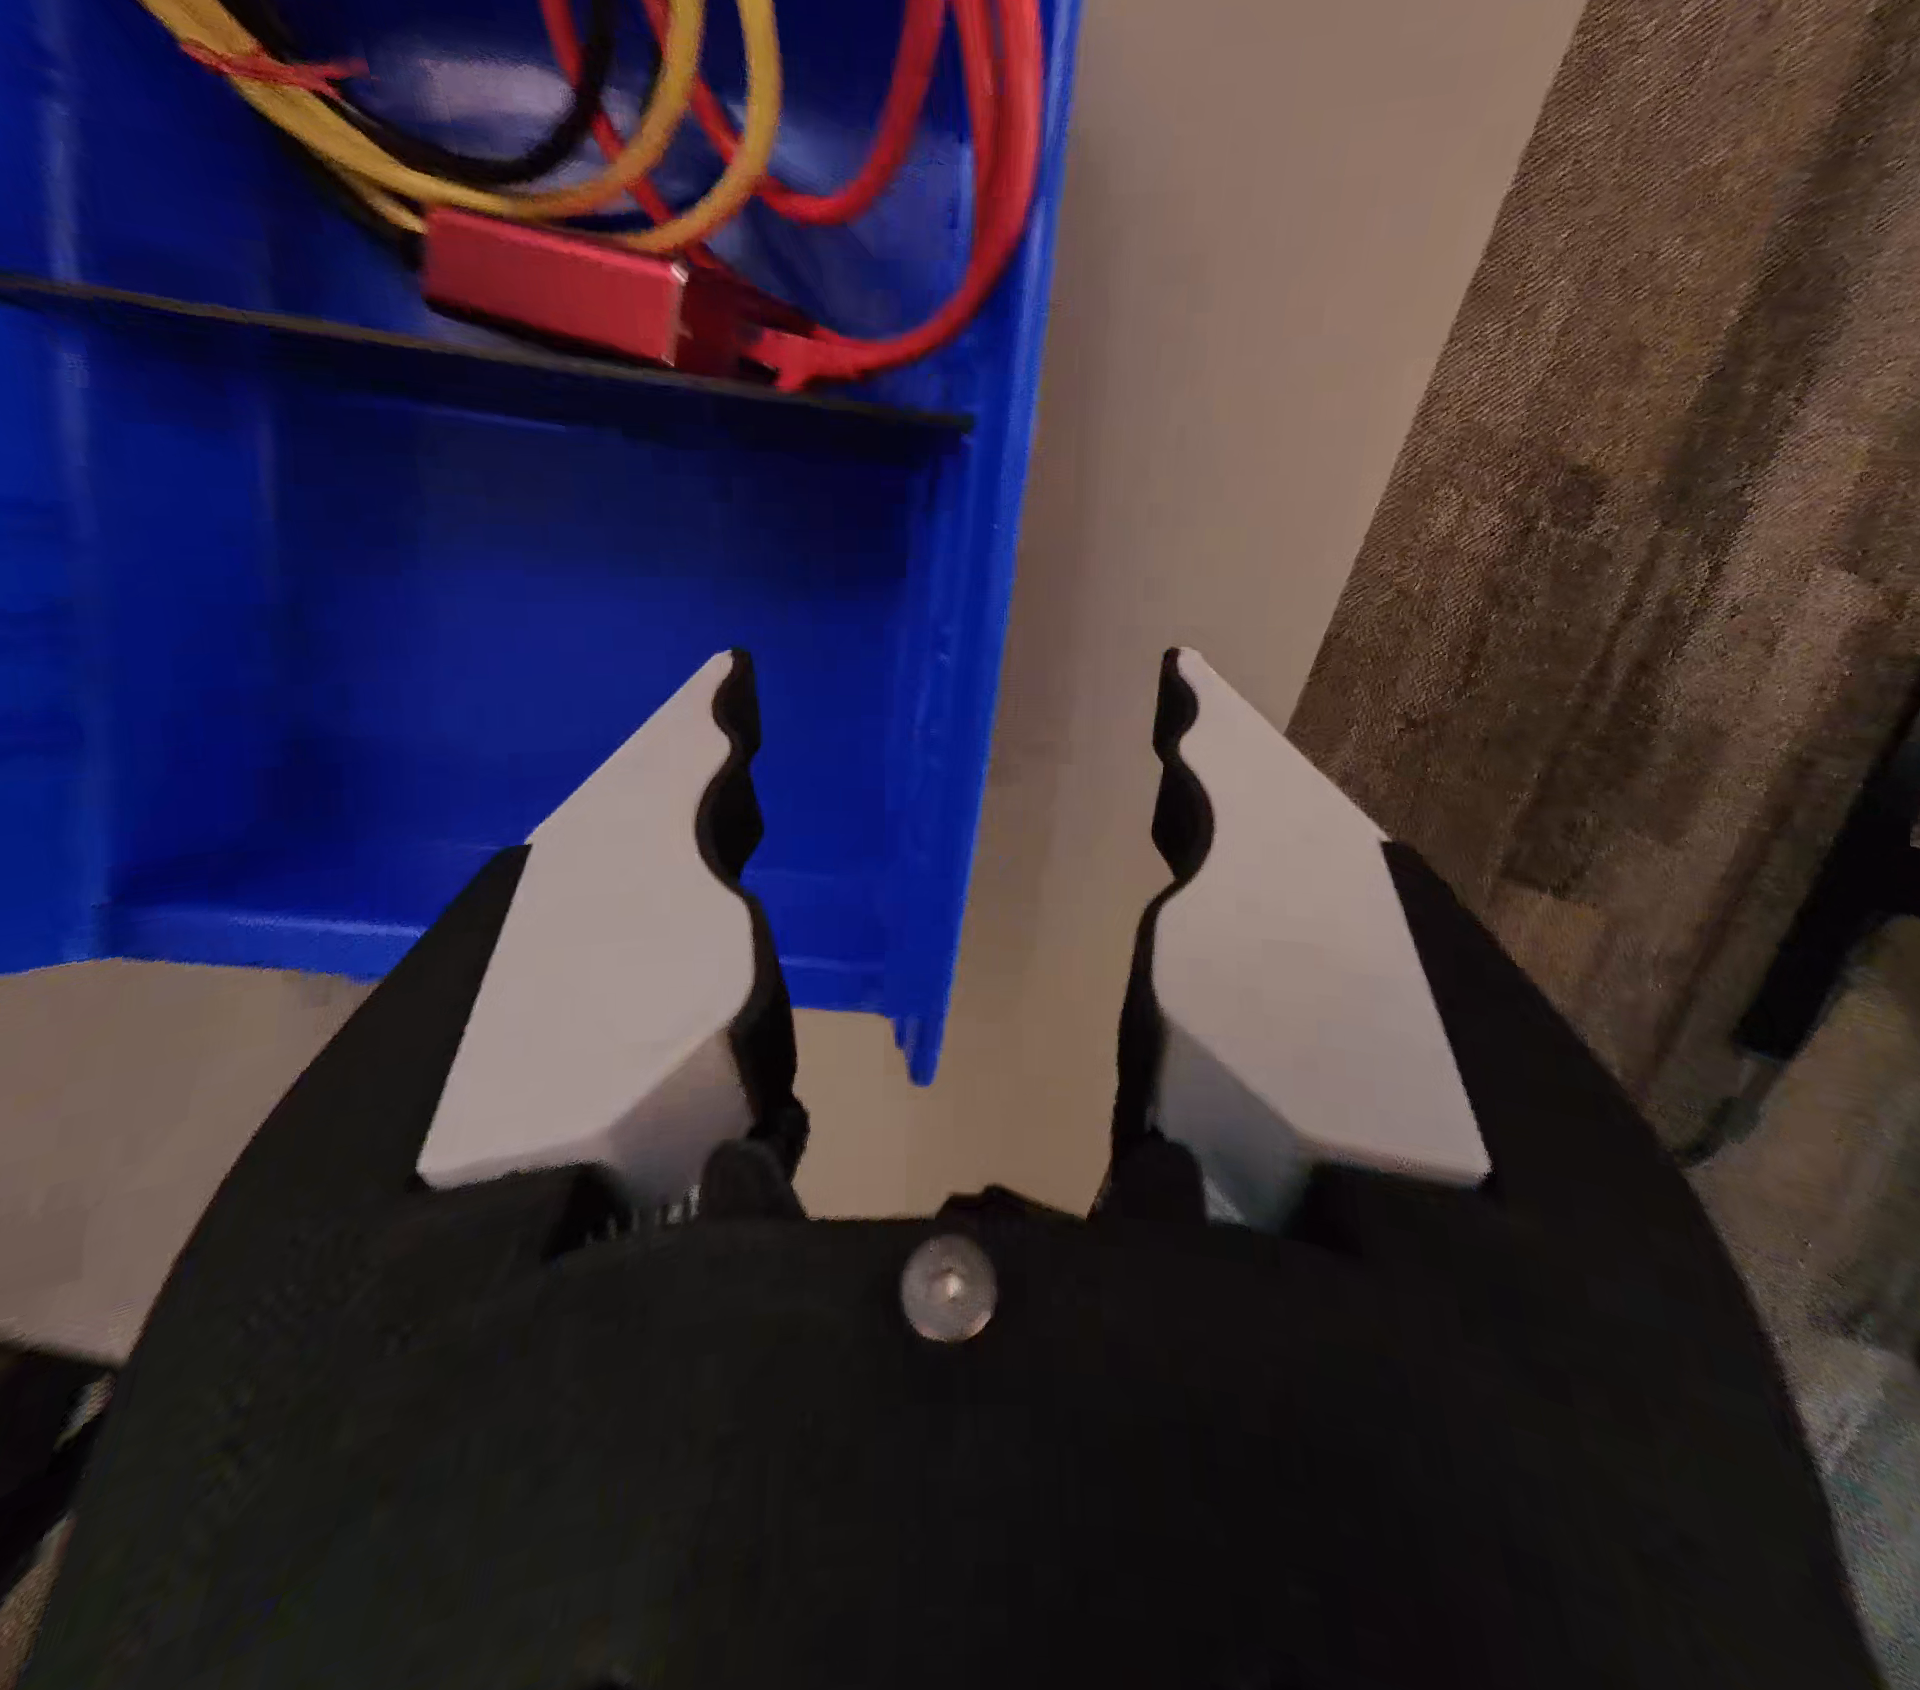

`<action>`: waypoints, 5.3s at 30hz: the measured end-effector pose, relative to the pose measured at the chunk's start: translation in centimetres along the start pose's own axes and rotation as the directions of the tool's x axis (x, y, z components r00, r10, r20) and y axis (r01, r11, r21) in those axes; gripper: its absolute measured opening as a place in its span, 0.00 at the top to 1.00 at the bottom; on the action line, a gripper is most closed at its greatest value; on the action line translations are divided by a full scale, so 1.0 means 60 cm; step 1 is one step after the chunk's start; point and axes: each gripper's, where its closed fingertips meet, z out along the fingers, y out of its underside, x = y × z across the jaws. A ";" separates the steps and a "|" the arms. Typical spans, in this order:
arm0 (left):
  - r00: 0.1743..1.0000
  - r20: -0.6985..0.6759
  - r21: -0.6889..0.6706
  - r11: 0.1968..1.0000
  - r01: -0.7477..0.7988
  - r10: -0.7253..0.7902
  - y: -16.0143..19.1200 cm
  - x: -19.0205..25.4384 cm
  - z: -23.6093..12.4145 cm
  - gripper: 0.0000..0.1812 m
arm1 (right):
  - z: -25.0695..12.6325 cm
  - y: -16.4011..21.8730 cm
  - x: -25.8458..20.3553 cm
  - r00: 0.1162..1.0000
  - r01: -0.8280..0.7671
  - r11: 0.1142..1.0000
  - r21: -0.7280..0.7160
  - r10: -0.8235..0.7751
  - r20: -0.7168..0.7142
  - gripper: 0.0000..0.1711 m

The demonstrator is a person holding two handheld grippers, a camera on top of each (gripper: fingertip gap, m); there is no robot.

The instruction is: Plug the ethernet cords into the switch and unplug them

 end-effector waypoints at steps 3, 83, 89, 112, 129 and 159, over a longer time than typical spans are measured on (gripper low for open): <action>0.977 0.196 -0.024 0.996 0.087 -0.081 0.051 -0.121 -0.045 0.70 | 0.038 0.037 0.012 0.998 0.045 0.998 0.043 -0.043 -0.036 0.58; 0.763 0.408 0.237 0.866 0.441 -0.501 0.203 -0.331 -0.183 0.89 | 0.042 0.053 -0.491 0.936 -0.301 0.924 0.235 0.239 0.258 0.83; 0.736 0.397 0.324 0.834 0.447 -0.549 0.194 -0.355 -0.245 0.89 | 0.050 0.003 -0.621 0.931 -0.268 0.926 0.266 0.178 0.318 0.77; 0.731 0.397 0.455 0.811 0.369 -0.555 0.138 -0.366 -0.386 0.89 | 0.110 -0.230 -1.131 0.865 0.006 0.925 0.381 -0.196 0.462 0.55; 0.770 0.398 0.385 0.853 0.353 -0.499 0.121 -0.345 -0.348 0.89 | 0.029 -0.301 -1.275 0.686 -0.009 0.875 0.484 -0.347 0.640 0.34; 0.943 -0.259 -0.125 0.976 0.180 -0.207 -0.031 0.366 0.315 0.87 | -0.139 -0.031 -0.595 0.856 -0.492 0.549 0.676 0.160 0.492 0.14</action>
